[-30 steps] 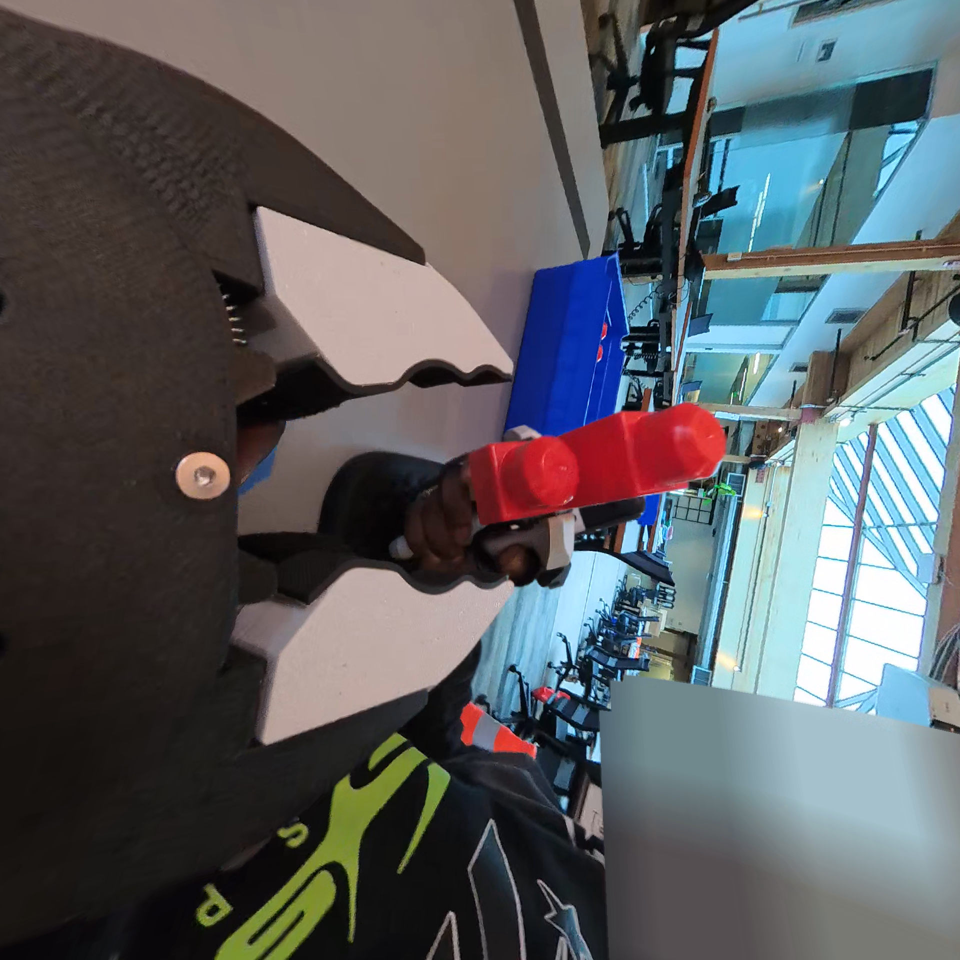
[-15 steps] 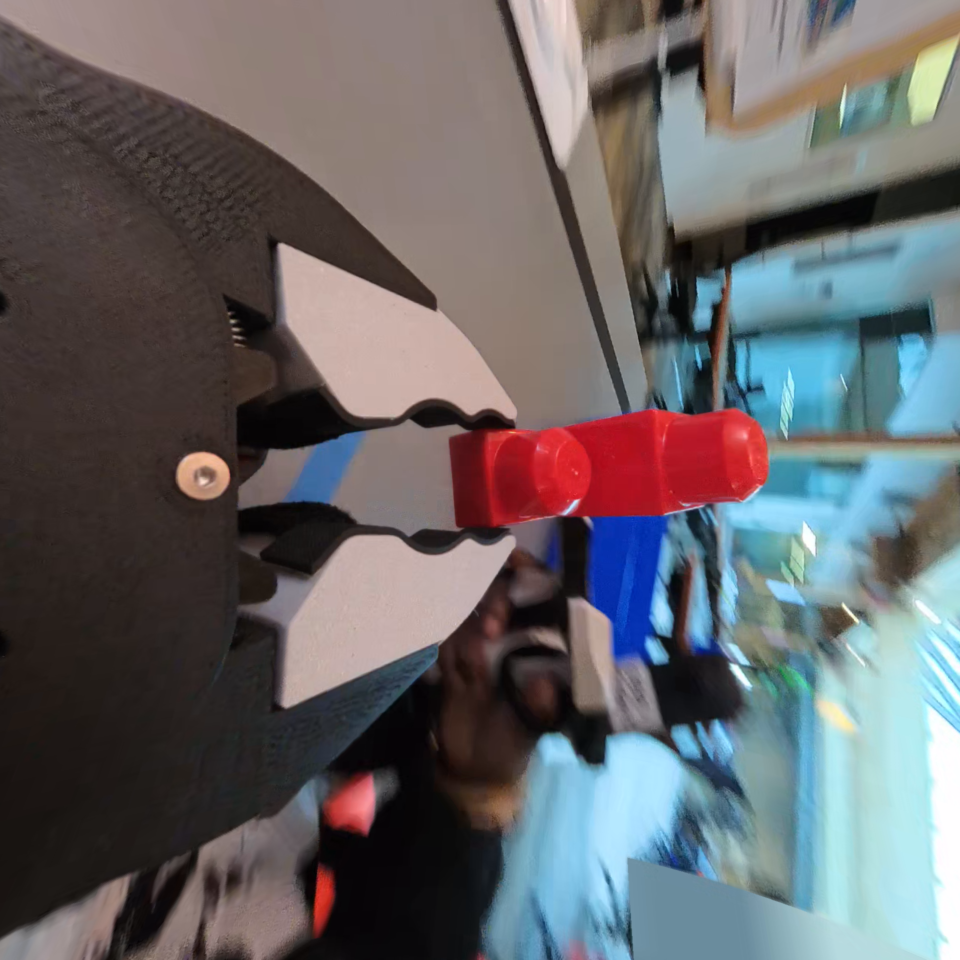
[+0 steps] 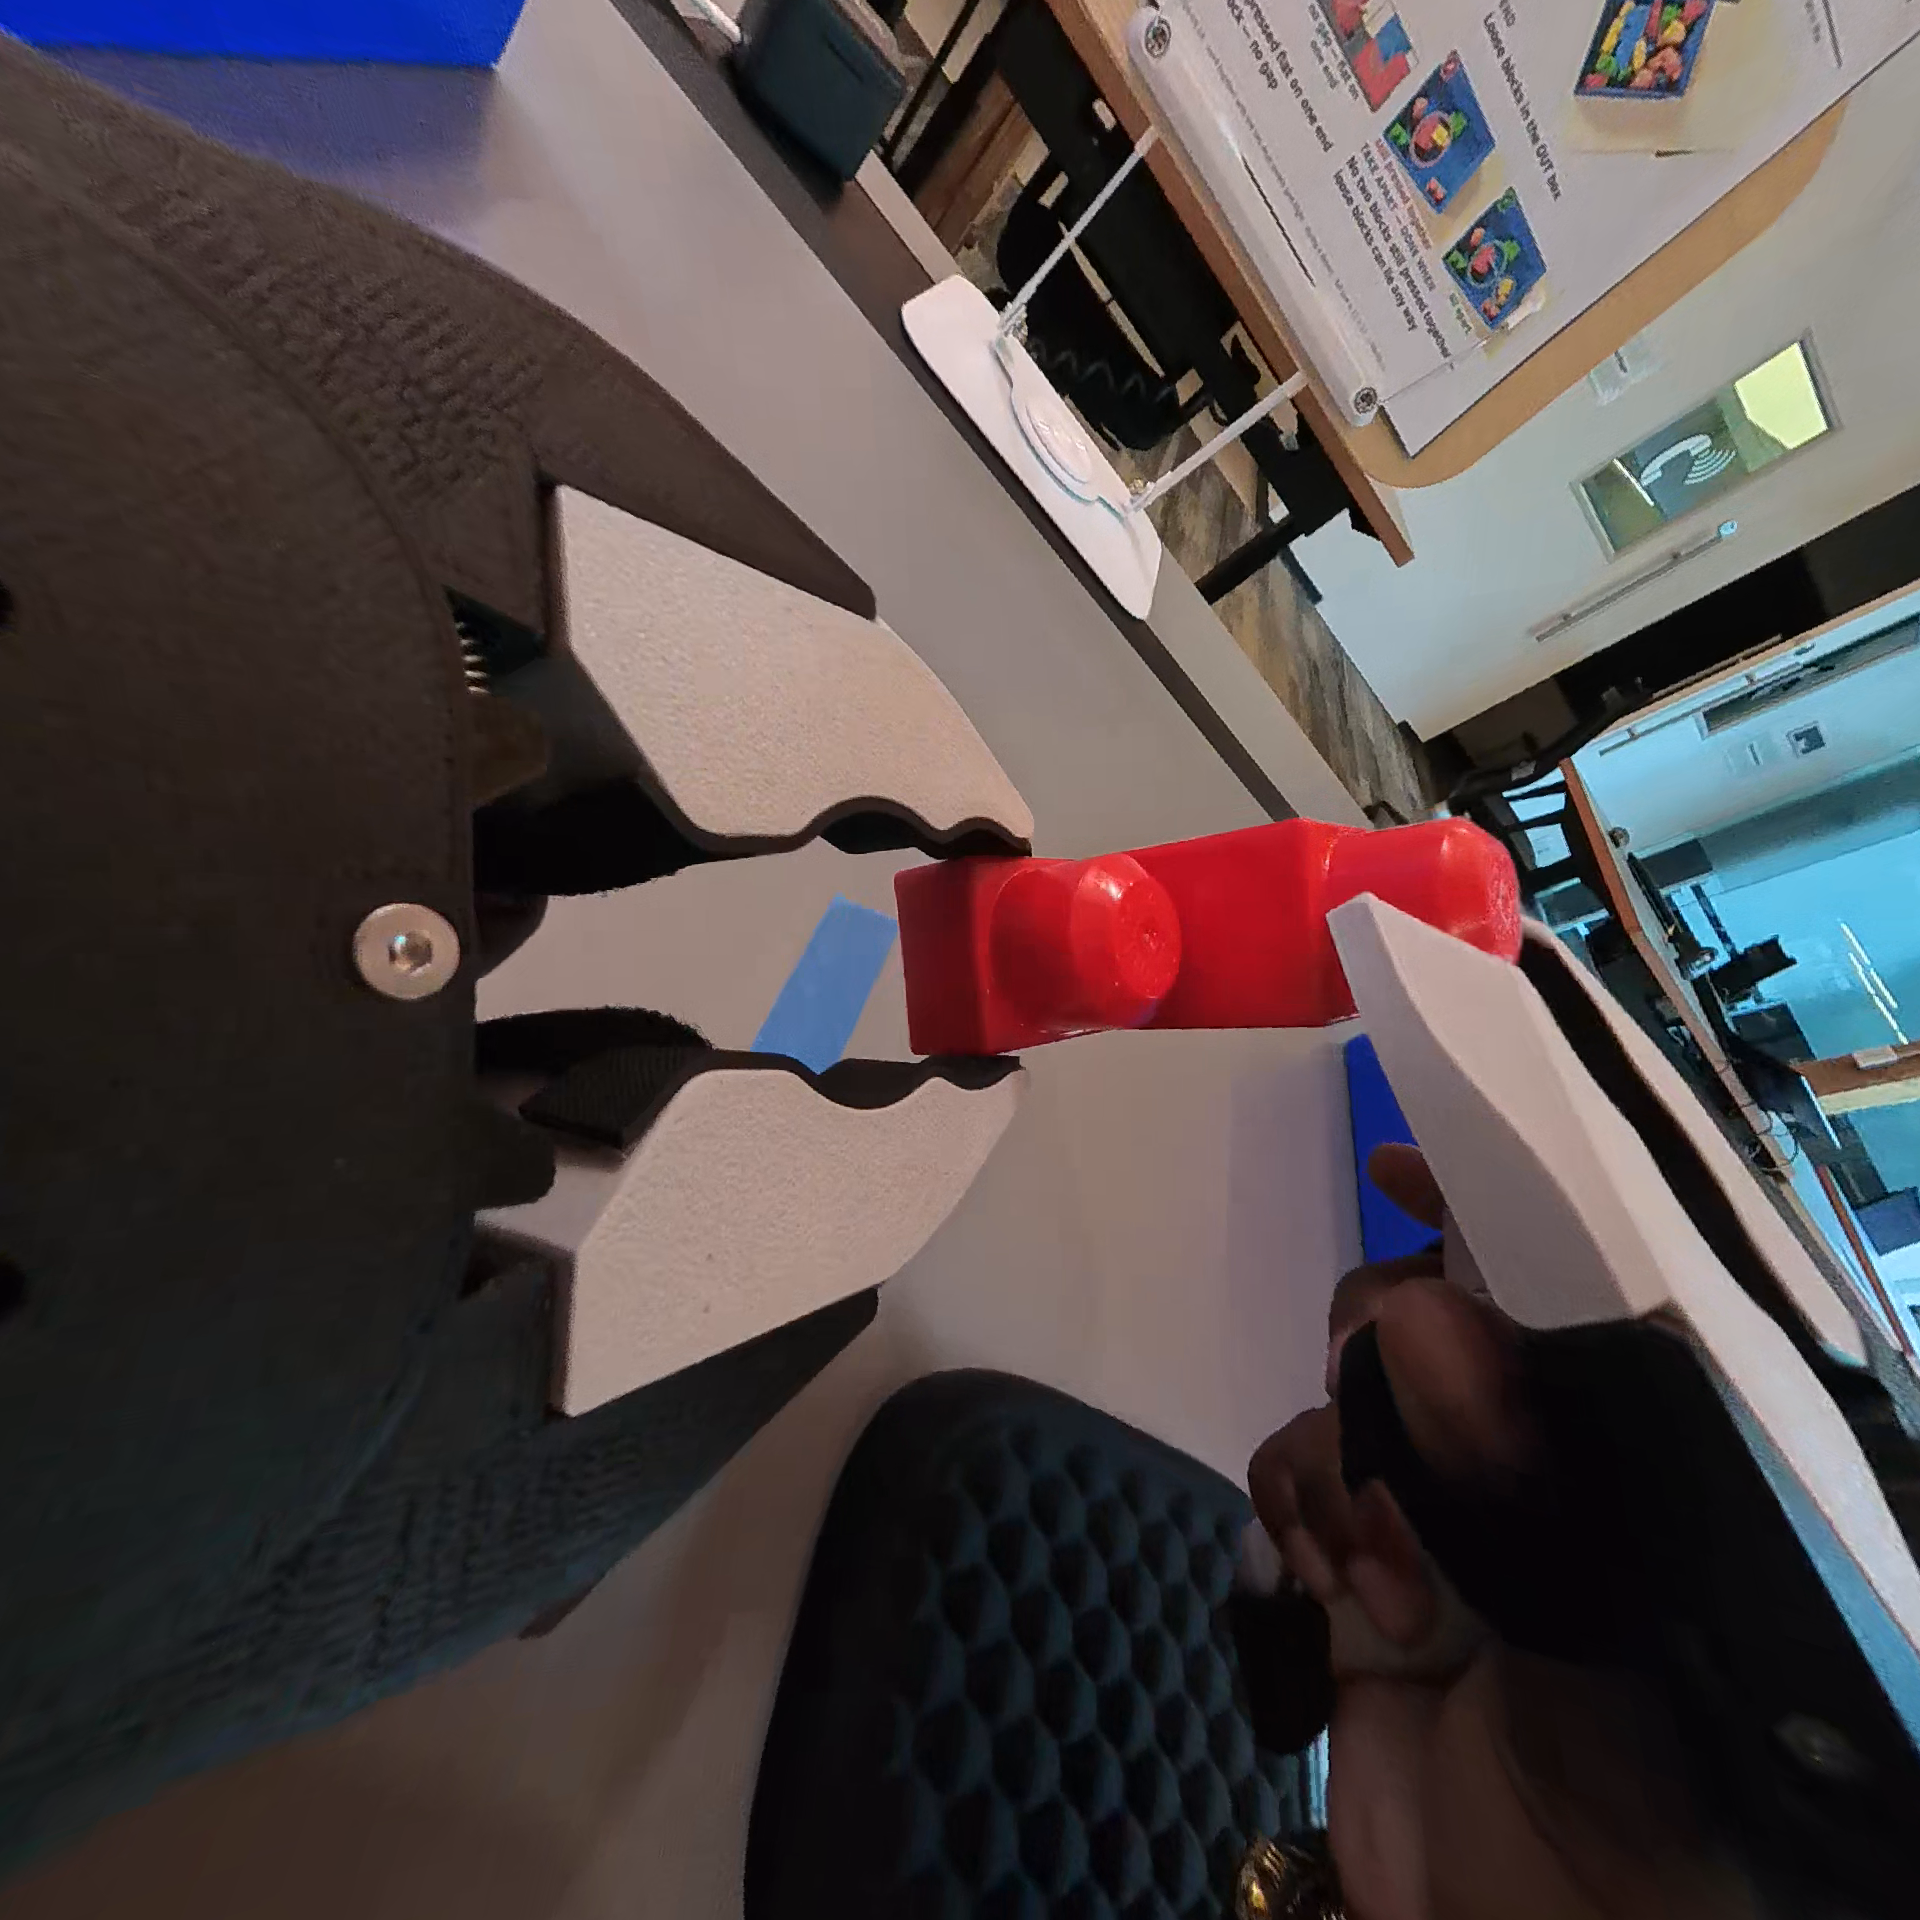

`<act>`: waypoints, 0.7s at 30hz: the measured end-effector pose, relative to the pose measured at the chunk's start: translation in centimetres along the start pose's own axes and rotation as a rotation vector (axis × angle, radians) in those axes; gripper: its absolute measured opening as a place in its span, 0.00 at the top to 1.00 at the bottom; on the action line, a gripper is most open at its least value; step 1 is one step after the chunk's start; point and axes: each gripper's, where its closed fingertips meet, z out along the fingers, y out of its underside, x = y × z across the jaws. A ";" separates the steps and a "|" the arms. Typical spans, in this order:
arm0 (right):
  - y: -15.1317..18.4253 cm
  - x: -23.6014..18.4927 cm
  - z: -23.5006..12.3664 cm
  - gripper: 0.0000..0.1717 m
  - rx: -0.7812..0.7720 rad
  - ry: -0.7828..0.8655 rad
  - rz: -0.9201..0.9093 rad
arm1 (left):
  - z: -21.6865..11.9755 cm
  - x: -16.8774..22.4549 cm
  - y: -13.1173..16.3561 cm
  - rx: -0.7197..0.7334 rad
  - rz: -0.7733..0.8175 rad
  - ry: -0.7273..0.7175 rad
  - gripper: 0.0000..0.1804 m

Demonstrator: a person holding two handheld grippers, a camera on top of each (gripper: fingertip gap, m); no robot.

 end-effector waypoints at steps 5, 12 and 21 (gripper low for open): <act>-1.0 2.8 -2.9 0.84 0.030 0.089 -0.013 | 0.2 0.5 -0.7 0.070 -0.091 0.072 0.62; -5.5 18.3 -16.8 0.84 0.027 0.545 -0.072 | -0.1 0.1 -1.0 0.122 -0.160 0.091 0.63; 5.1 36.4 -24.7 0.84 -0.218 0.850 0.158 | -0.2 -0.5 -1.1 0.154 -0.227 0.092 0.65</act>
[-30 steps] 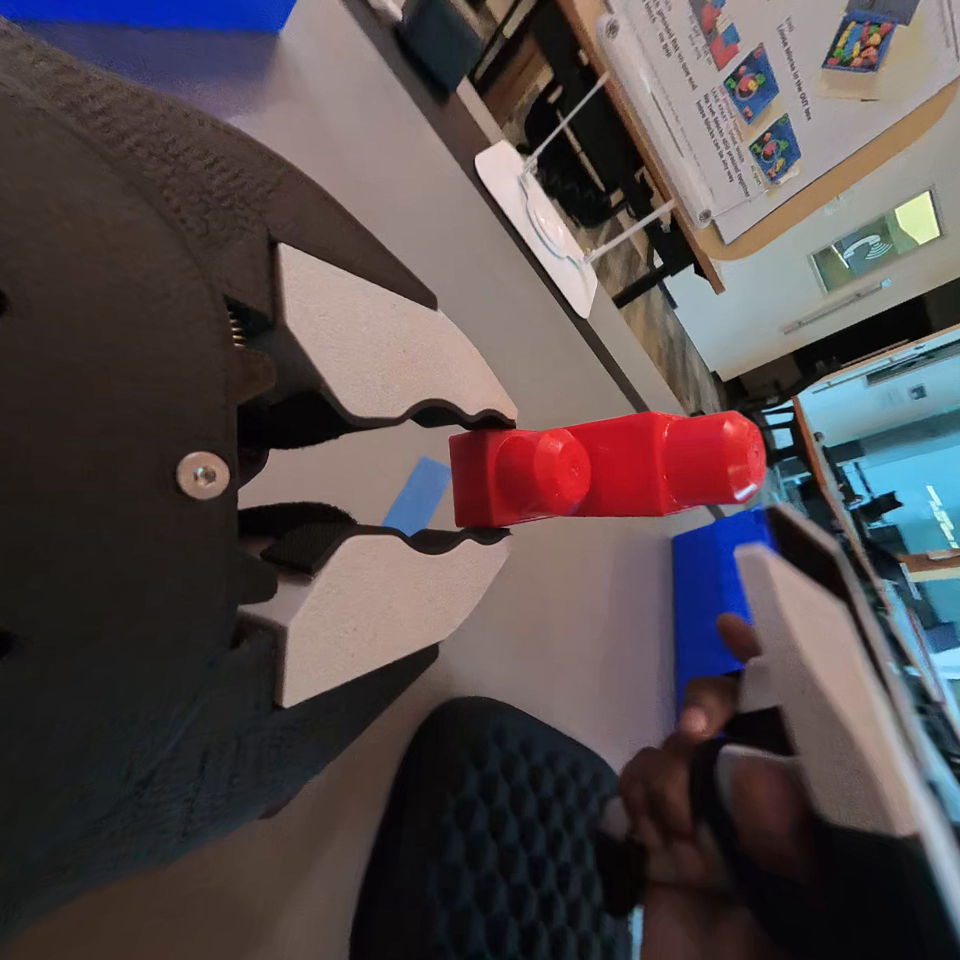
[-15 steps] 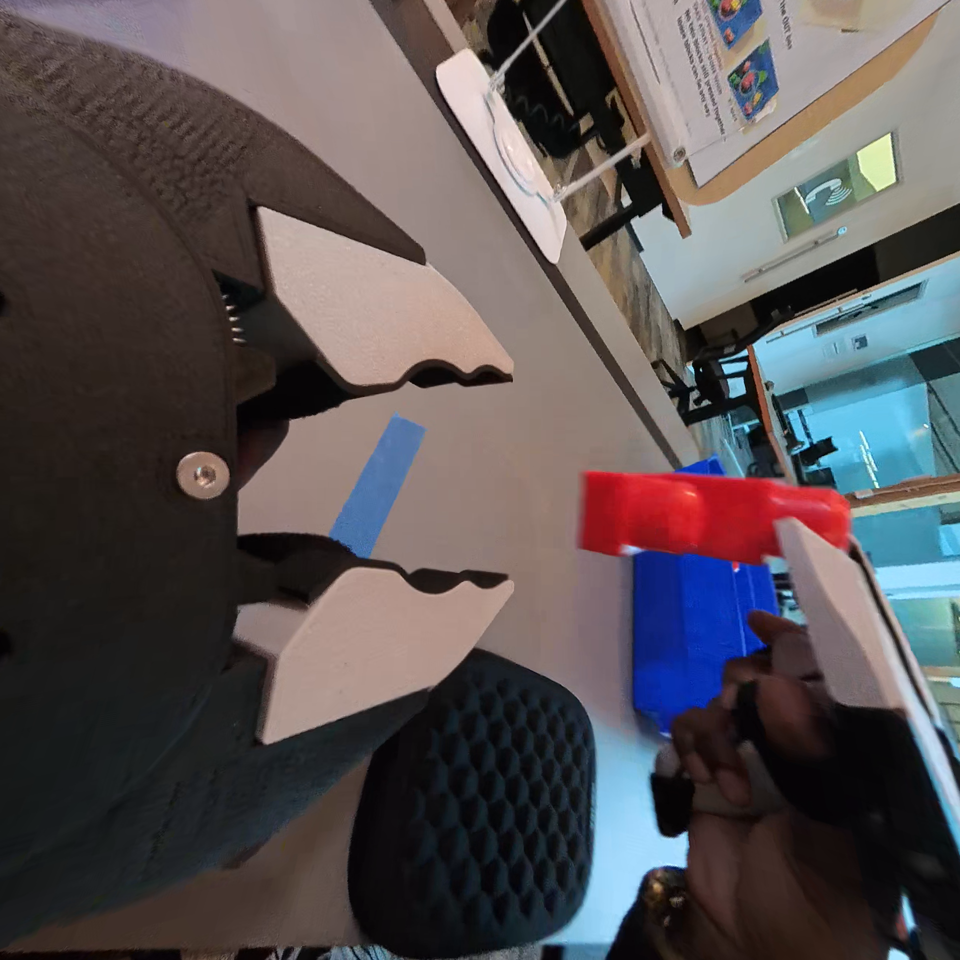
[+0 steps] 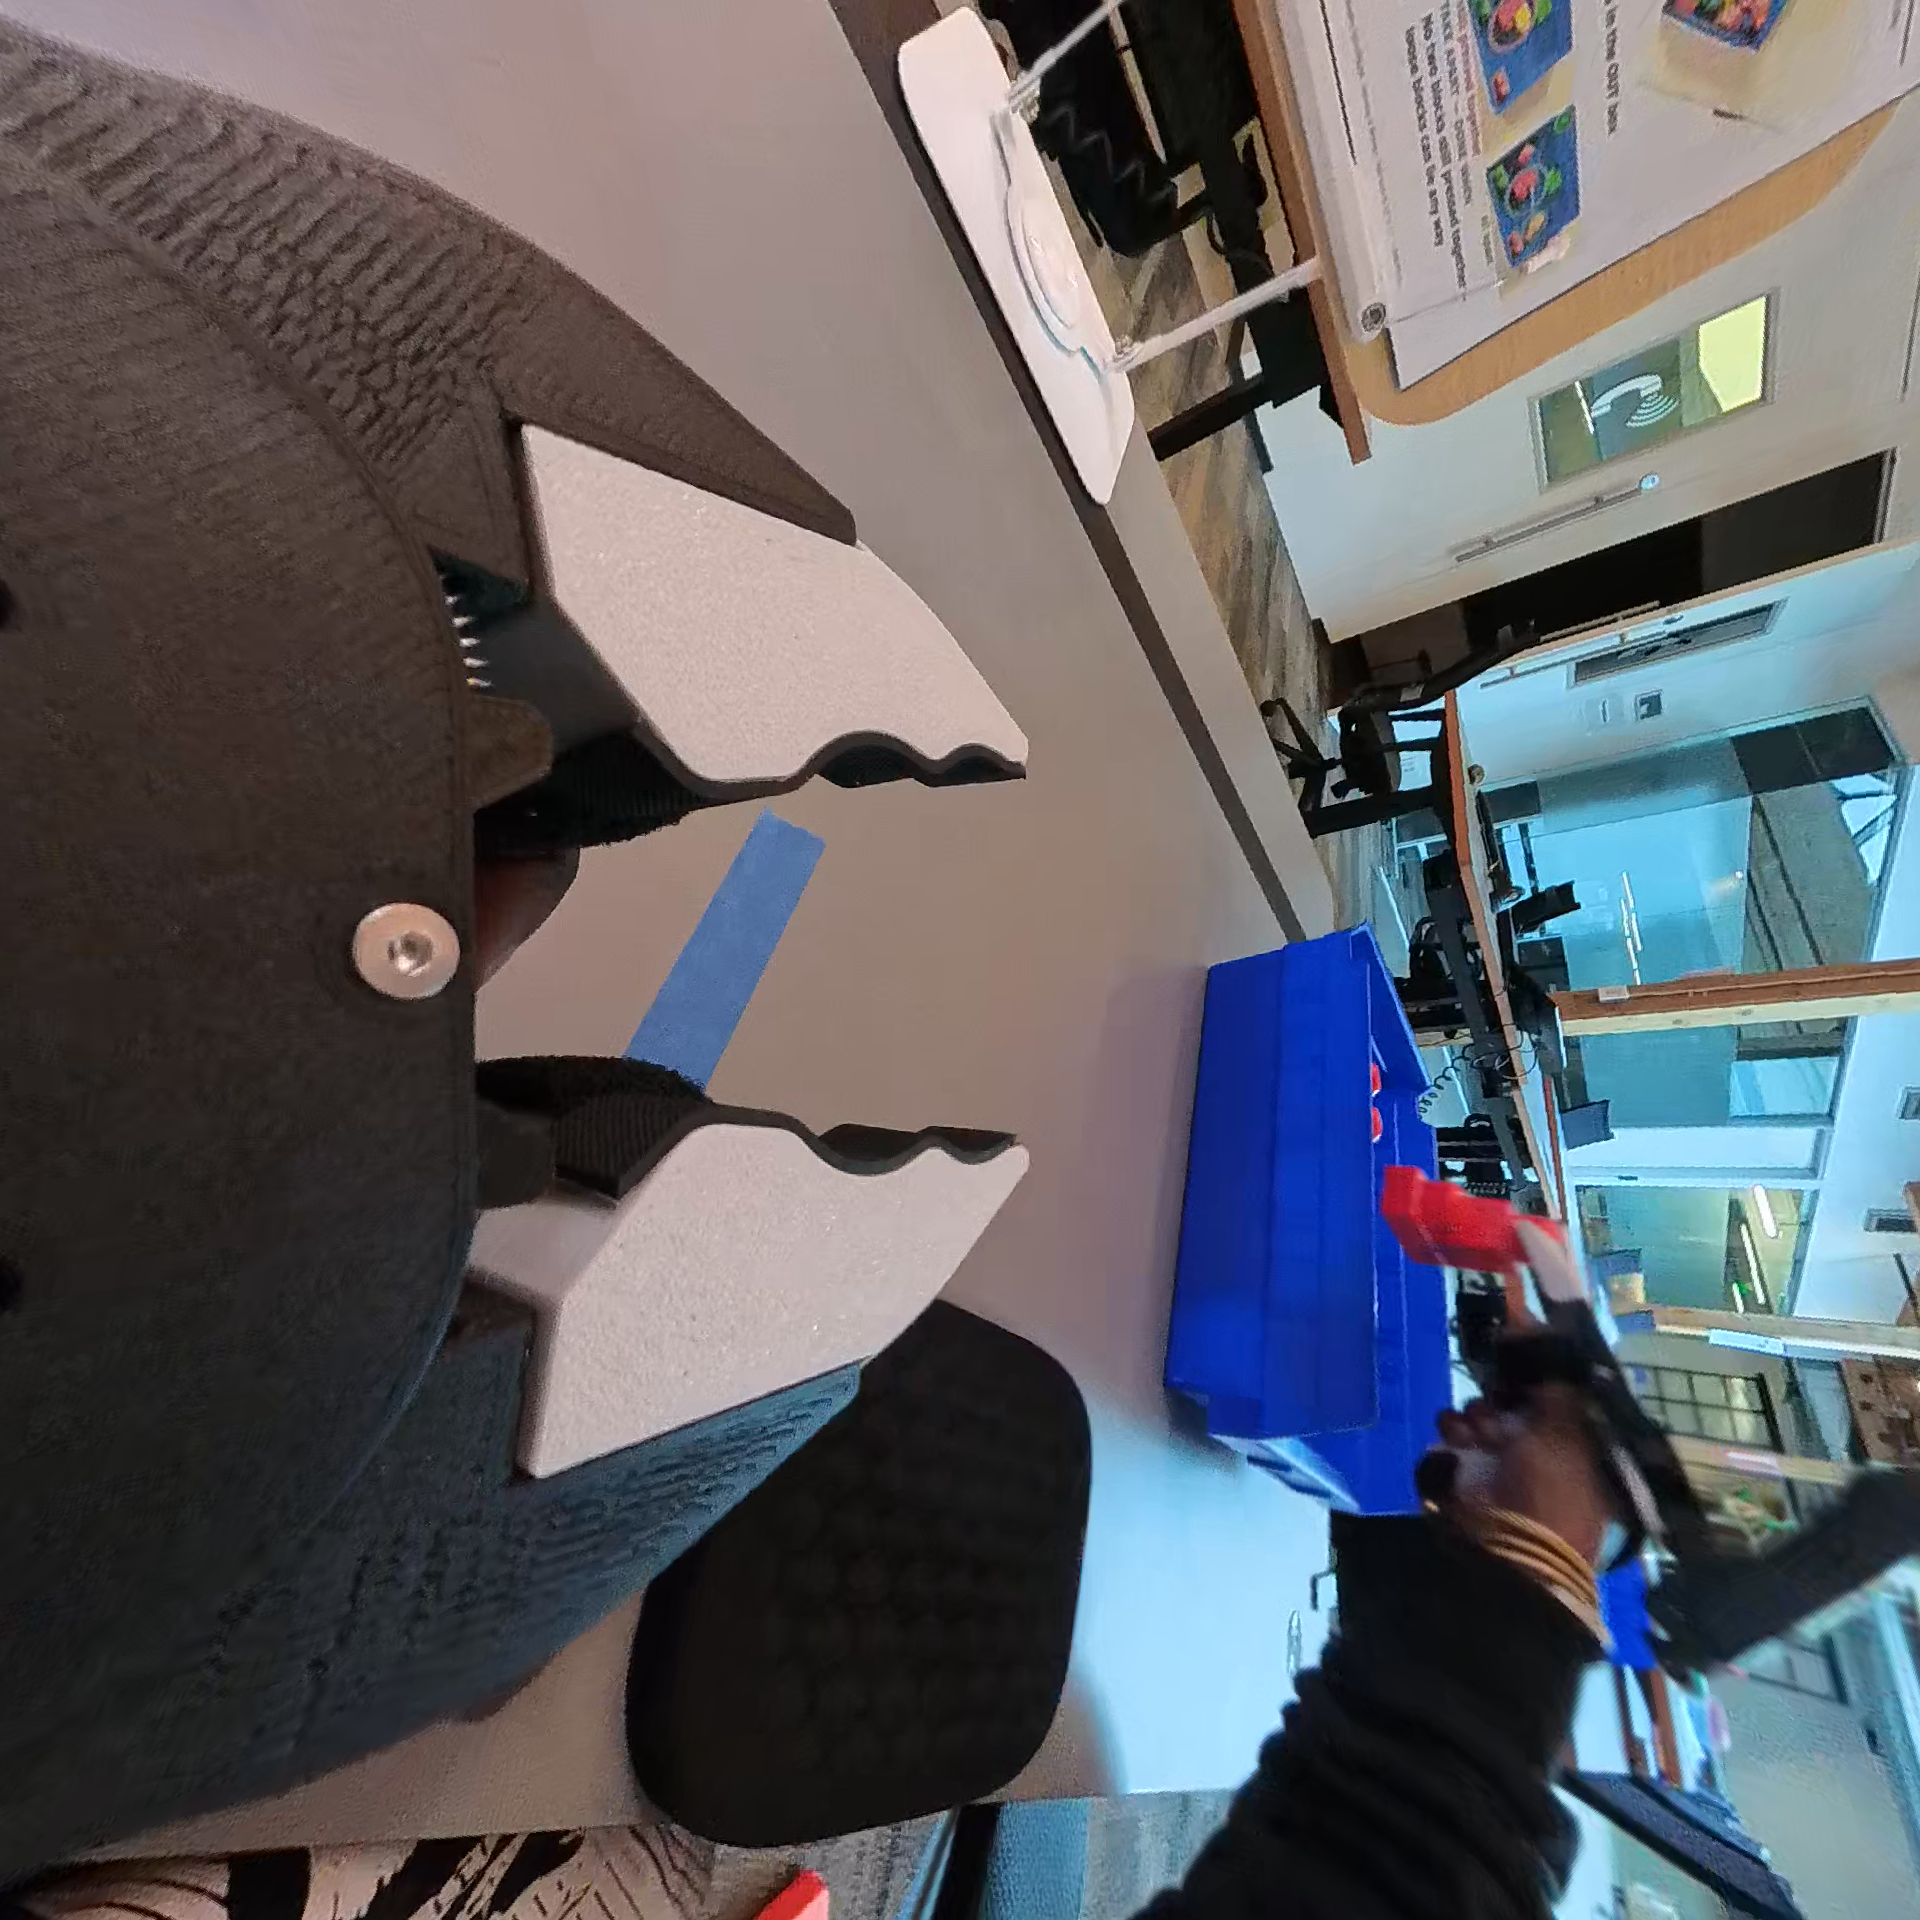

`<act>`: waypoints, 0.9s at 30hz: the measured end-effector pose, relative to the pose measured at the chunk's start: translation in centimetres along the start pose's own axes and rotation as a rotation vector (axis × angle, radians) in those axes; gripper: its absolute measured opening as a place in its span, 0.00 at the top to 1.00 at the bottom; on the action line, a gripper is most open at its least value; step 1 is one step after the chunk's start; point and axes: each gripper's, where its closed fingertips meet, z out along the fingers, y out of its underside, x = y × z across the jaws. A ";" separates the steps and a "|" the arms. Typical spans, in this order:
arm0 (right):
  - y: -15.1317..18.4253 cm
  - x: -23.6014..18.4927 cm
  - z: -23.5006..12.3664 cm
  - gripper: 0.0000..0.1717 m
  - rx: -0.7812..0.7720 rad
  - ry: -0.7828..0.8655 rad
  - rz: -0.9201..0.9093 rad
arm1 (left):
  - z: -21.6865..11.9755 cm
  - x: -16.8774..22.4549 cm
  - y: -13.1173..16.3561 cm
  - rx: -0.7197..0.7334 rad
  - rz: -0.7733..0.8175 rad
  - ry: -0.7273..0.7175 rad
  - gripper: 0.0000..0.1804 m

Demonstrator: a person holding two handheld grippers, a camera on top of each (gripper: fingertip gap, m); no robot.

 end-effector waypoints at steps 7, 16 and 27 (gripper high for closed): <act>5.7 0.9 5.6 0.83 -0.178 -0.022 0.011 | -0.5 -0.9 -0.5 0.052 -0.080 -0.012 0.65; 7.4 0.0 6.6 0.83 -0.215 -0.057 0.046 | -0.5 -0.9 -0.6 0.058 -0.092 -0.008 0.65; 3.0 0.4 3.4 0.61 -0.090 0.031 -0.015 | -0.4 -1.1 -0.3 0.040 -0.126 -0.002 0.65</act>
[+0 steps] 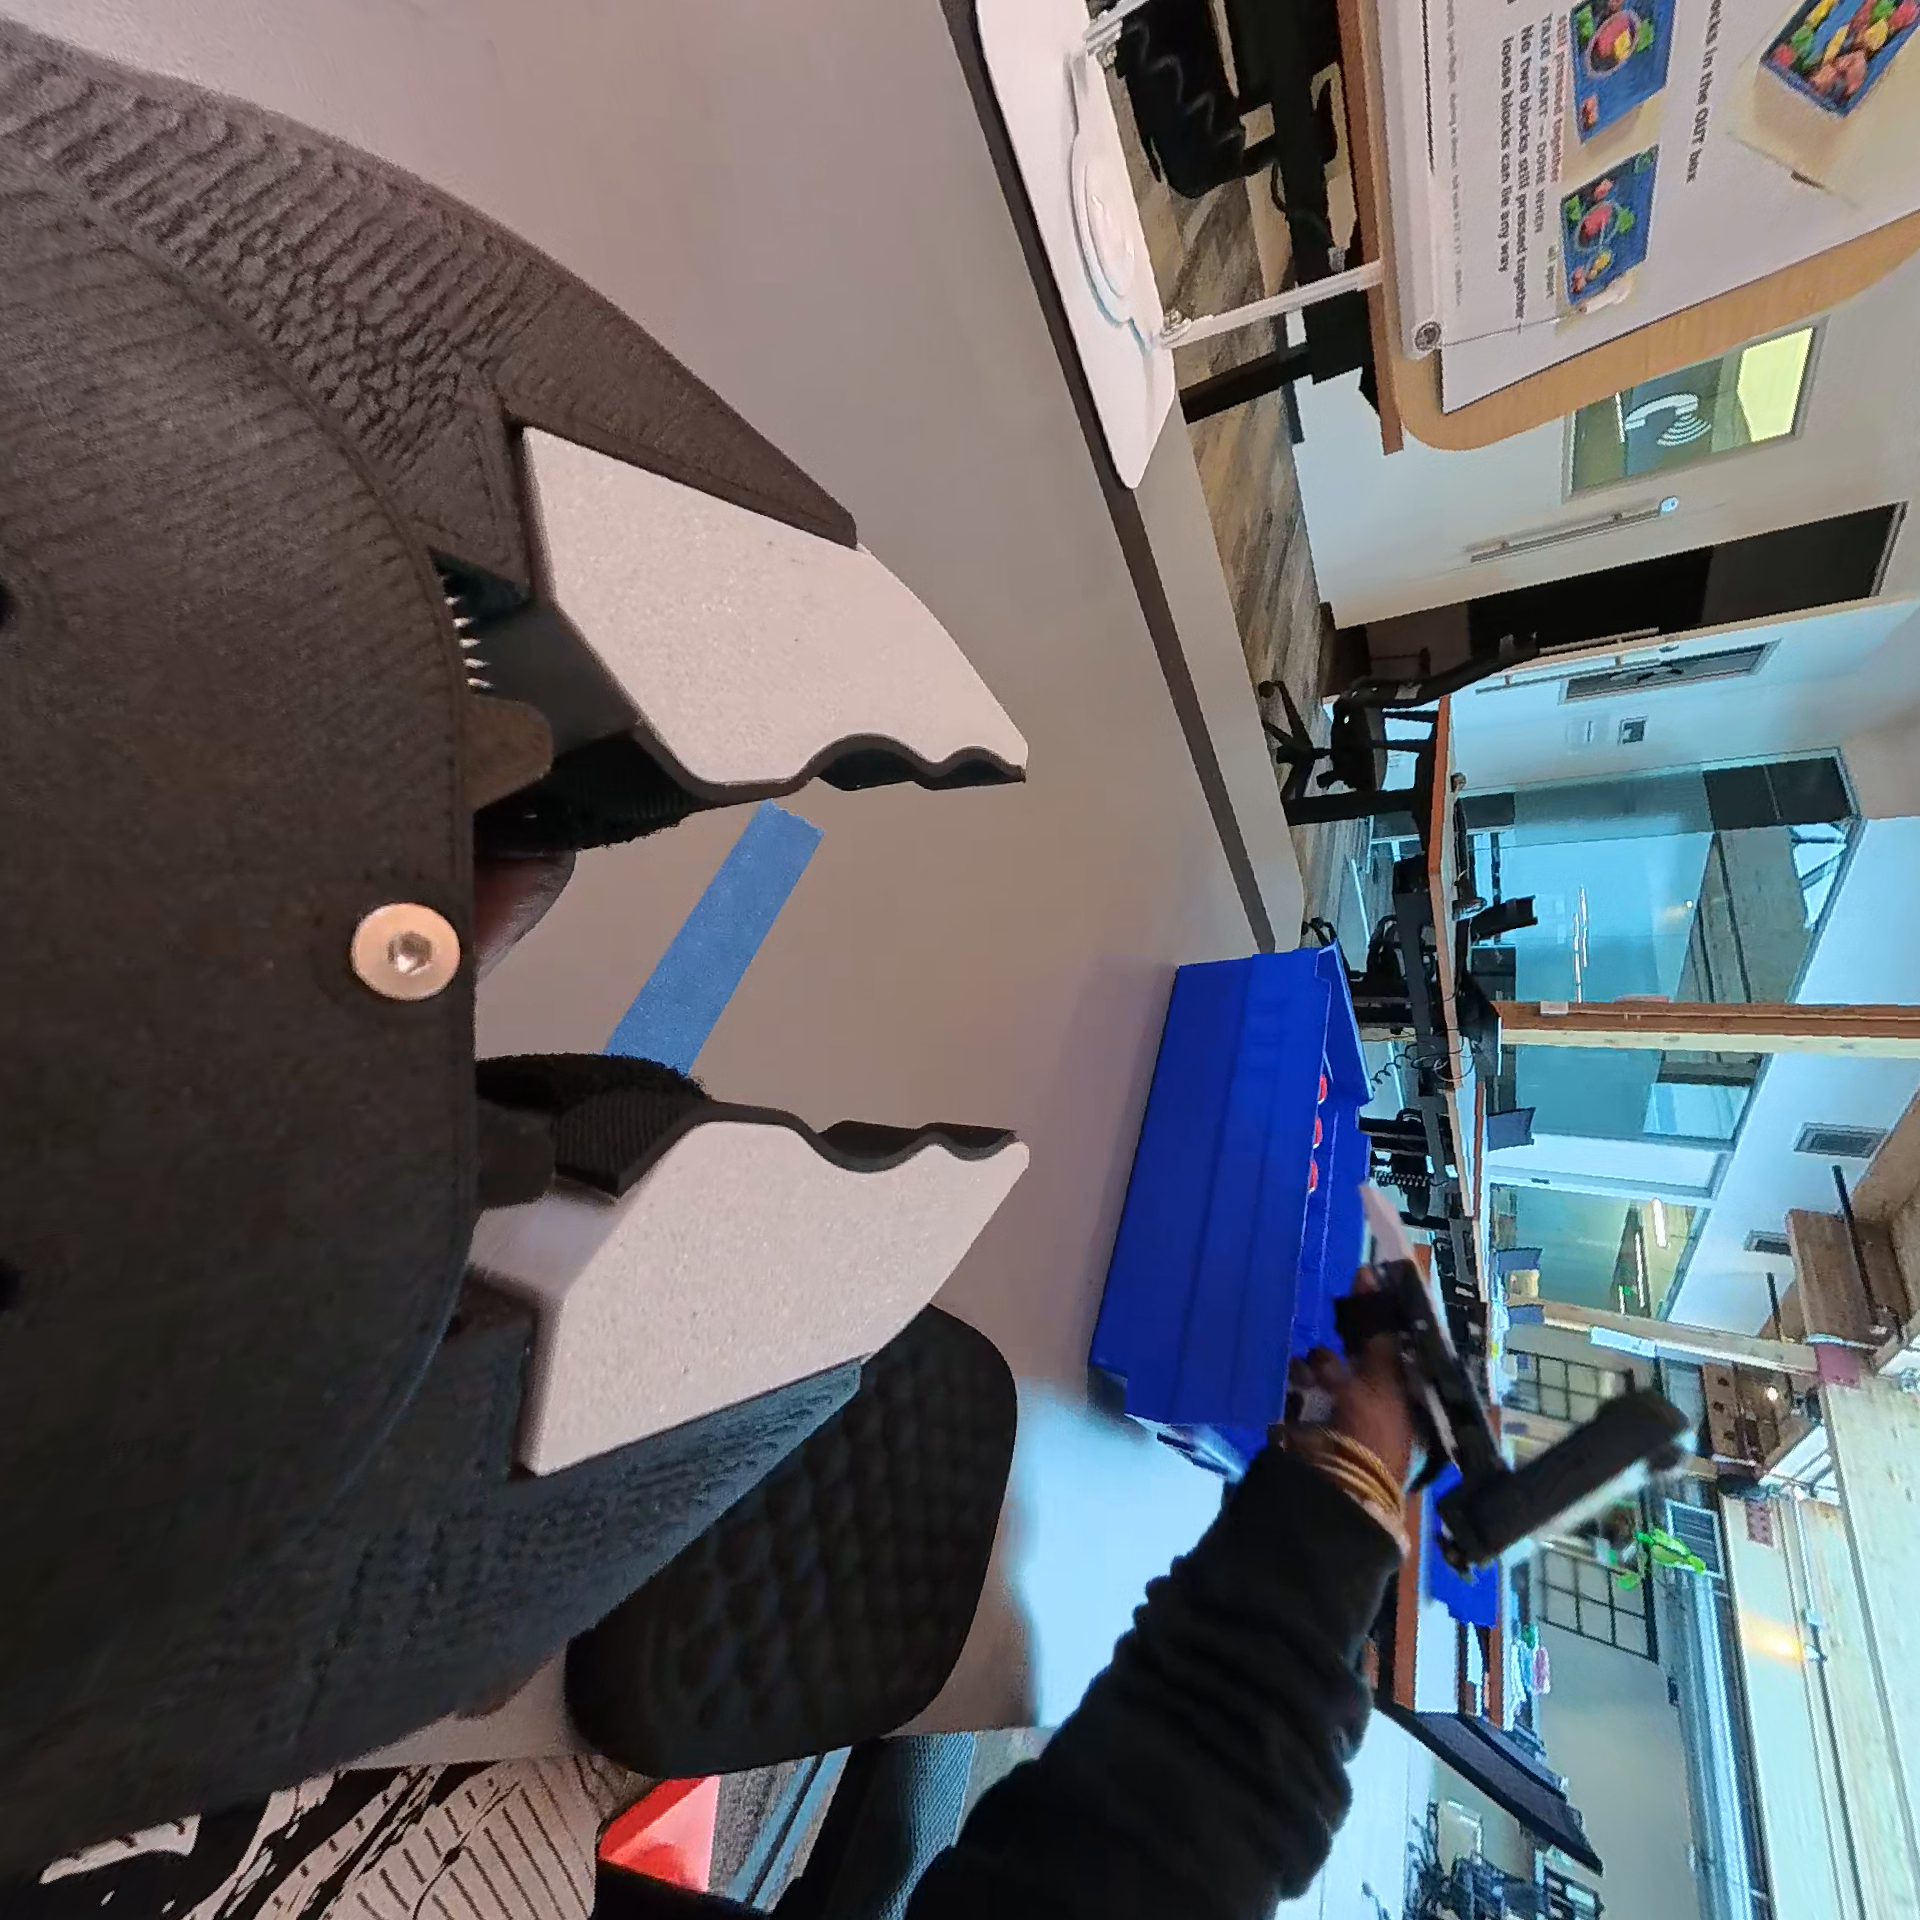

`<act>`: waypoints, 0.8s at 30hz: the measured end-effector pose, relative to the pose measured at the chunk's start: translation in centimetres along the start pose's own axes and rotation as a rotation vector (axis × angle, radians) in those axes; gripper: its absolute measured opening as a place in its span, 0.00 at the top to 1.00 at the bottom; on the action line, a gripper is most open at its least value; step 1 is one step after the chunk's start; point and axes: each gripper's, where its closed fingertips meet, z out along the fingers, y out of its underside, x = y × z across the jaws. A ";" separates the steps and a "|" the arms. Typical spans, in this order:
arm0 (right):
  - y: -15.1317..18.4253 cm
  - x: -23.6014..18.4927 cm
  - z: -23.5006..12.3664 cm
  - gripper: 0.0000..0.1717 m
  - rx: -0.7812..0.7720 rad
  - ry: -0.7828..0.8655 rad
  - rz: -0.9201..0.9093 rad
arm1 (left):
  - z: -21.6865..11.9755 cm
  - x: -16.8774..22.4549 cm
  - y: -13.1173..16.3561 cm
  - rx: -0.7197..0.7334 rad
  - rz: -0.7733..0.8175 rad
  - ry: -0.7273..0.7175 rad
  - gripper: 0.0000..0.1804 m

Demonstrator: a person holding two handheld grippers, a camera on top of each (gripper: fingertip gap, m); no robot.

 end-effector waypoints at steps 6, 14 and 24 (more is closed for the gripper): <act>-6.3 -5.1 -8.2 0.58 0.257 -0.022 -0.033 | -0.1 -0.2 -0.1 0.013 -0.007 -0.010 0.66; -3.8 -20.0 -14.3 0.60 0.402 -0.348 0.007 | -0.3 -0.4 -0.1 0.024 -0.028 -0.018 0.66; 0.8 -23.8 -13.5 0.58 0.429 -0.218 0.074 | -1.2 -0.9 -0.7 0.085 -0.073 -0.025 0.65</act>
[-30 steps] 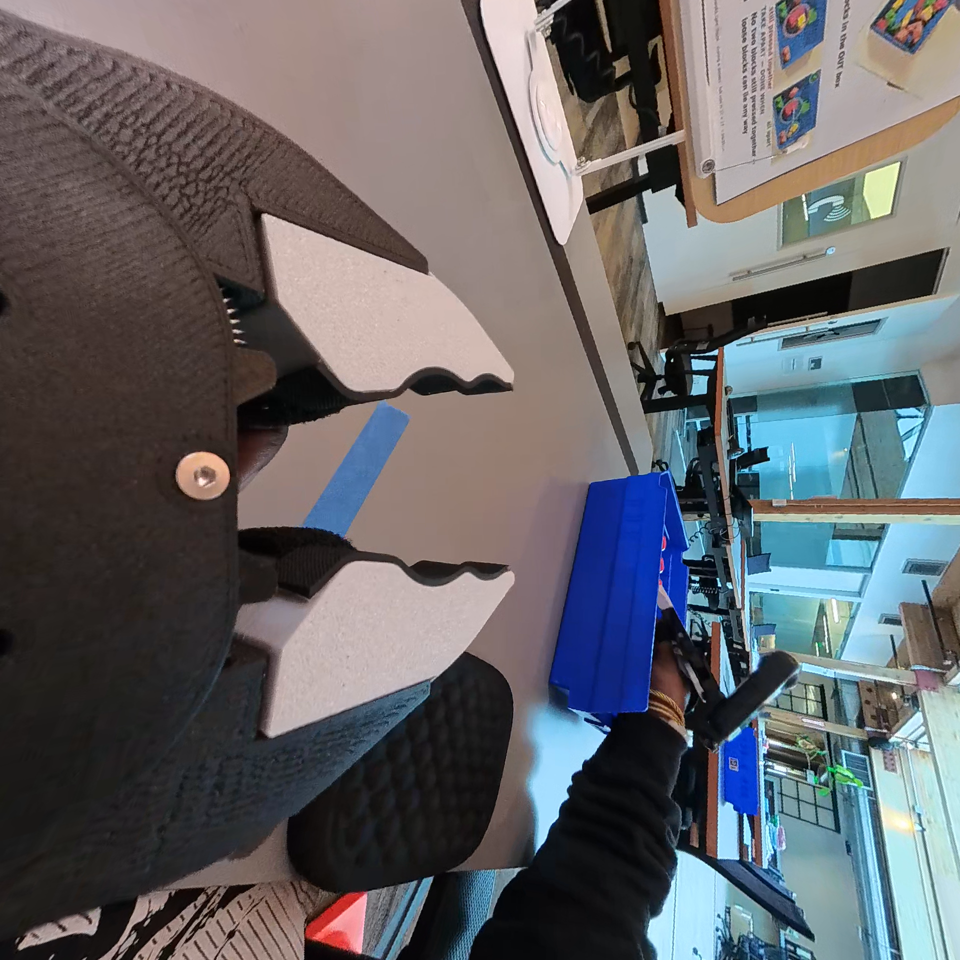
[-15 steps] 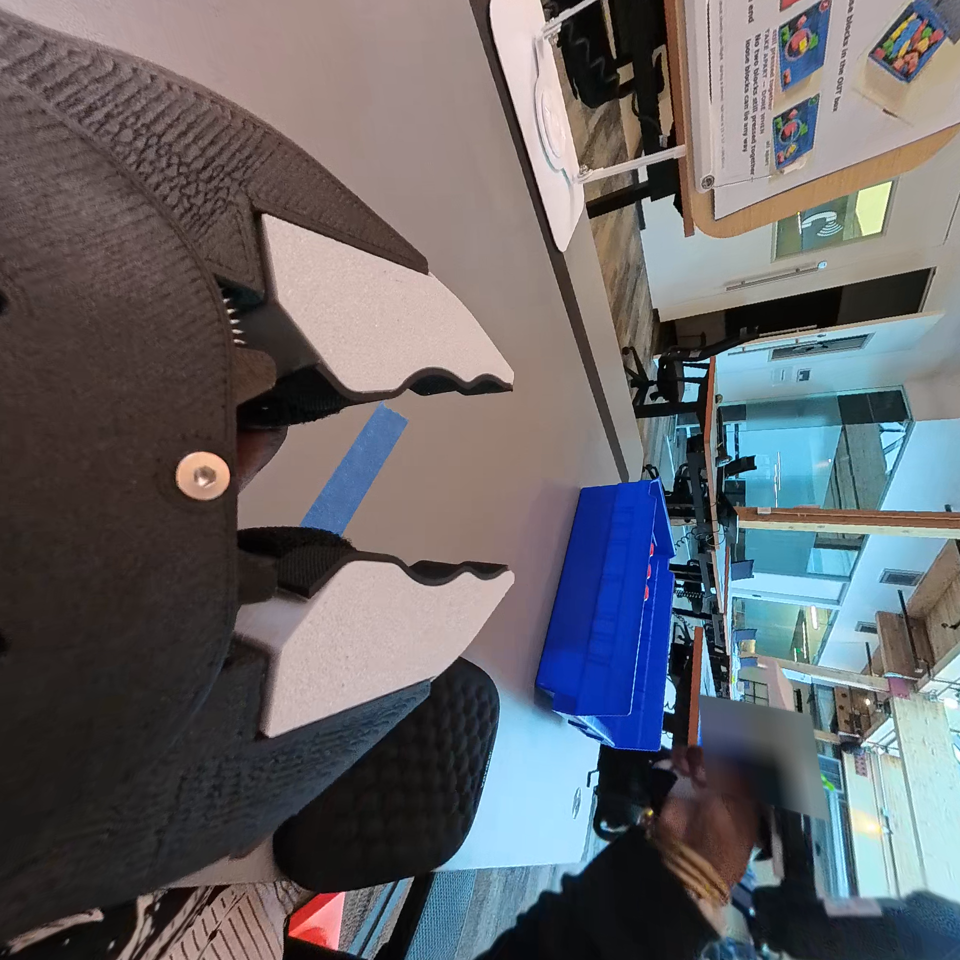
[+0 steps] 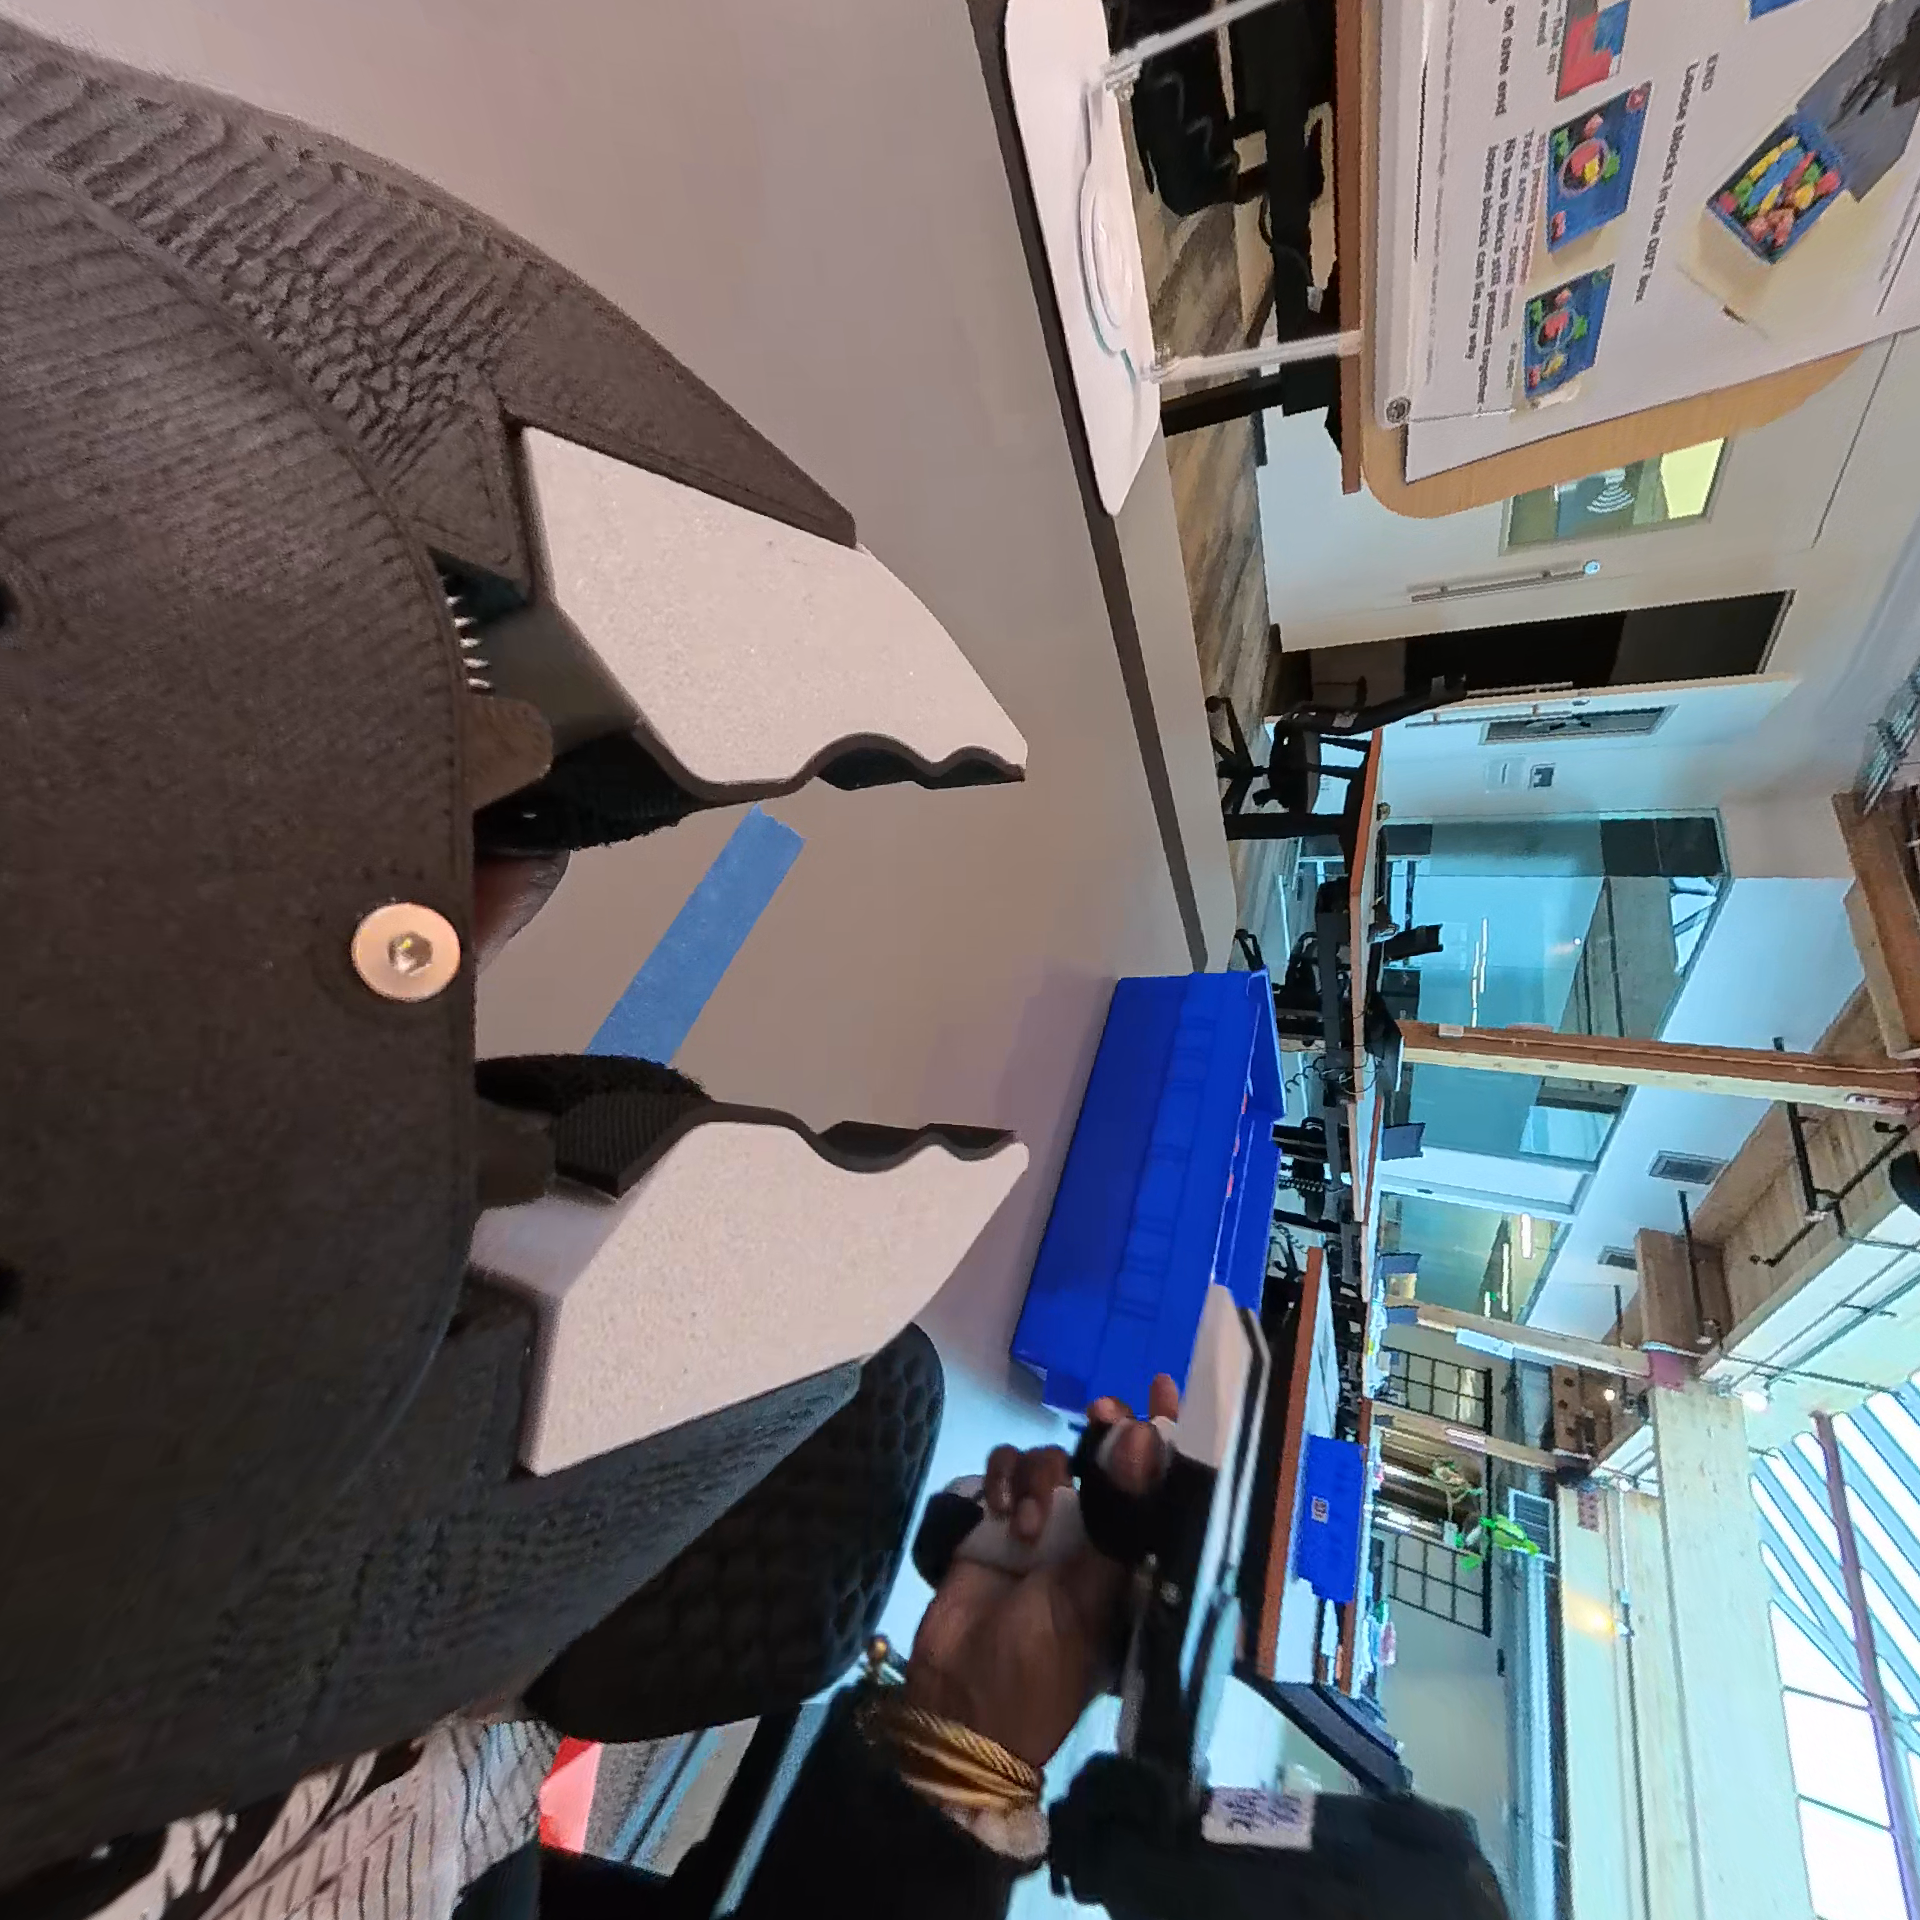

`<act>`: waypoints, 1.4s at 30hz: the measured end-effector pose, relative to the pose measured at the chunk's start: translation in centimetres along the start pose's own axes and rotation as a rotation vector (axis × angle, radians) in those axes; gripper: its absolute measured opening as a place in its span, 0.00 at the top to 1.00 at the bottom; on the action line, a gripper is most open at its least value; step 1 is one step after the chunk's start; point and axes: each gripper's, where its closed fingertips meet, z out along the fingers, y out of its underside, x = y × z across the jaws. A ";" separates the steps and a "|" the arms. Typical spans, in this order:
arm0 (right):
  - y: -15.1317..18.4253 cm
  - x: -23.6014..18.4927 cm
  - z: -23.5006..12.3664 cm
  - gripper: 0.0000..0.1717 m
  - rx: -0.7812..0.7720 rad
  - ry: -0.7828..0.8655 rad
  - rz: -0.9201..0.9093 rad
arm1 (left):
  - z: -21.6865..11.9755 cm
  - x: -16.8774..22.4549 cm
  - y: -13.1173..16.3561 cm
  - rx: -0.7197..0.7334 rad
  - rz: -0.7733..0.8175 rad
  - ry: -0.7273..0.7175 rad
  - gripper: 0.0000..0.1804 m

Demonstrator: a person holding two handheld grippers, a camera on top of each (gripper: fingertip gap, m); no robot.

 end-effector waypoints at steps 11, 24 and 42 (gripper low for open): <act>1.9 0.2 0.6 0.47 -0.058 0.046 -0.007 | -0.2 -1.4 -0.1 0.006 -0.045 -0.085 0.51; 3.5 1.2 1.5 0.14 -0.173 0.098 0.018 | -1.8 -5.9 -0.1 -0.052 -0.002 -0.492 0.19; 2.0 -0.1 0.5 0.22 -0.047 0.082 -0.089 | -3.1 -5.9 -0.6 -0.005 0.061 -0.534 0.19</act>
